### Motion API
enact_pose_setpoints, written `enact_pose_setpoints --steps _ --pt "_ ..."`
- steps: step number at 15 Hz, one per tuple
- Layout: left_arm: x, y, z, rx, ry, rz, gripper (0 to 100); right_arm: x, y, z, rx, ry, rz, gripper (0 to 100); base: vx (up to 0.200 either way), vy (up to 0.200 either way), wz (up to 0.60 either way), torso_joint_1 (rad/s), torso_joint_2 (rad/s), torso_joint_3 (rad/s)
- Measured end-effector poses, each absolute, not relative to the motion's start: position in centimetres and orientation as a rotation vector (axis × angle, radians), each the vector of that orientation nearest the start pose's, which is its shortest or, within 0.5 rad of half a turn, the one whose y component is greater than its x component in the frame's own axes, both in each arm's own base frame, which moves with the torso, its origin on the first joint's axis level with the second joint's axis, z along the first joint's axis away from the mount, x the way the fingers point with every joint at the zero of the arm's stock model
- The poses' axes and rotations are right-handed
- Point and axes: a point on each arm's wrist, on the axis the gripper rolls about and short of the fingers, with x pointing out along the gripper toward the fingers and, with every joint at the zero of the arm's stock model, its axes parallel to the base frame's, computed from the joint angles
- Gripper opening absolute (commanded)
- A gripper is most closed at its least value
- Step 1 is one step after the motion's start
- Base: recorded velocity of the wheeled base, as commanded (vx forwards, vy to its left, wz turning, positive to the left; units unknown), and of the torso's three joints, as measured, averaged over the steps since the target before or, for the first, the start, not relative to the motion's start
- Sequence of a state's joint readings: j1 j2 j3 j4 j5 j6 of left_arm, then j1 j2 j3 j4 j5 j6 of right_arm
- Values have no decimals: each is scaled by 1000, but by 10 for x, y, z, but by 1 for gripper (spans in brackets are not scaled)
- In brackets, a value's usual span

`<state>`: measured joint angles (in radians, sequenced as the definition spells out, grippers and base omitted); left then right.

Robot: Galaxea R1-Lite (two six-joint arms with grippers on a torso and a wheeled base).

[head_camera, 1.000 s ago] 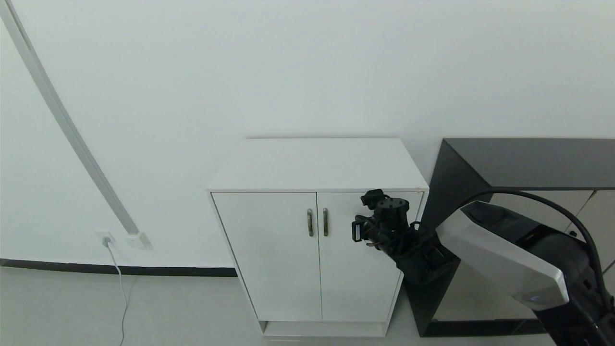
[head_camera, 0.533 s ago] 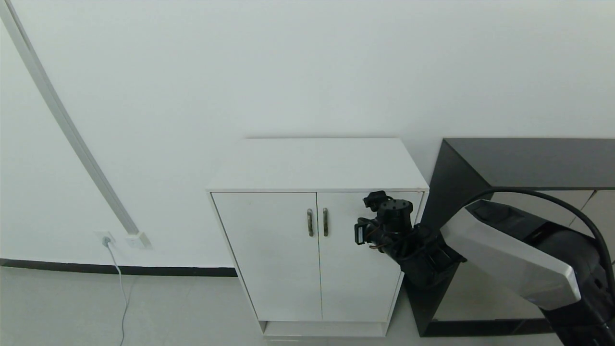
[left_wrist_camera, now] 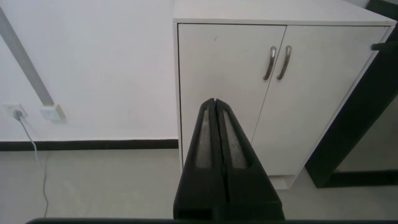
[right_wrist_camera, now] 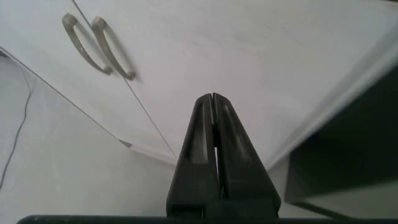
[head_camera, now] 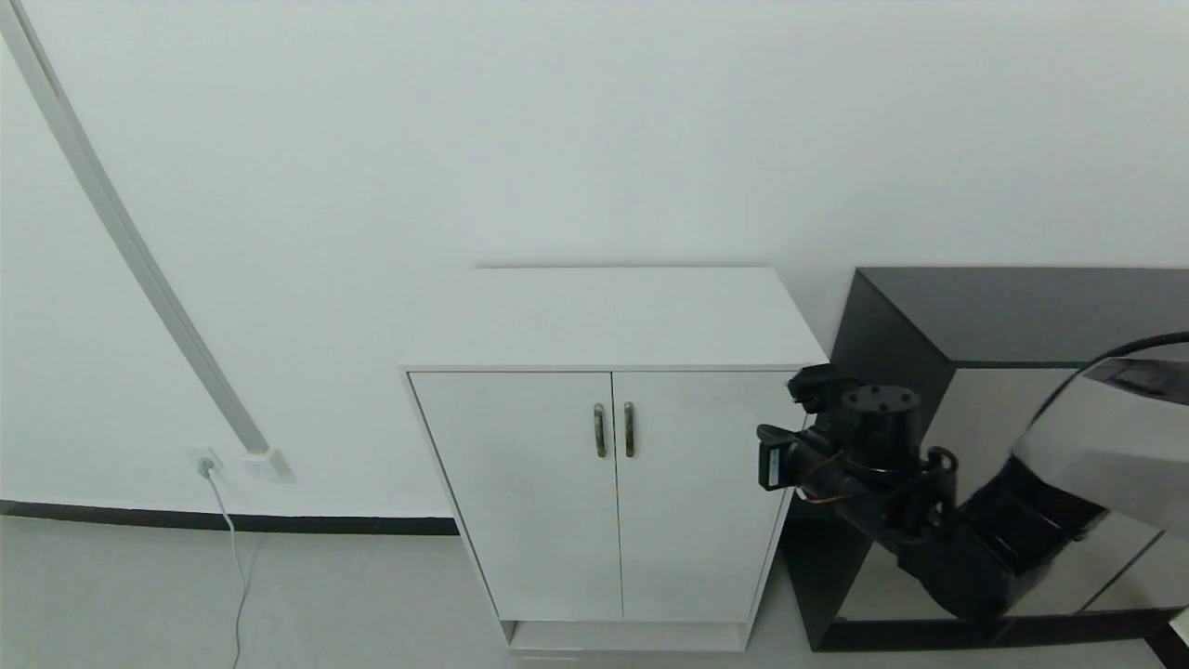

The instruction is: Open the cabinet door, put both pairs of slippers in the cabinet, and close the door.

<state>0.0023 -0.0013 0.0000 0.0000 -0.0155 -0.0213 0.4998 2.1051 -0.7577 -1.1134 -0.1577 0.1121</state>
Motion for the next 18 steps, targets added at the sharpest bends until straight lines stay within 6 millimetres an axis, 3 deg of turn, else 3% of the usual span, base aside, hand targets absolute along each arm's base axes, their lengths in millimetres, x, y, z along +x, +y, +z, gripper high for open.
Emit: enact_pose_setpoints --steps 4,9,13,18 --pt "-23 0 75 -21 -1 -12 0 261 107 103 19 259 229 0 0 0 0 0 0 0" --pt "-23 0 75 -21 -1 -13 0 194 29 112 -28 260 5 0 0 0 0 0 0 0" --pt "-23 0 75 -21 -1 -13 0 147 11 113 -30 273 -52 0 0 0 0 0 0 0" --pt "-23 0 75 -22 -1 -13 0 88 7 104 -46 430 50 0 0 0 0 0 0 0"
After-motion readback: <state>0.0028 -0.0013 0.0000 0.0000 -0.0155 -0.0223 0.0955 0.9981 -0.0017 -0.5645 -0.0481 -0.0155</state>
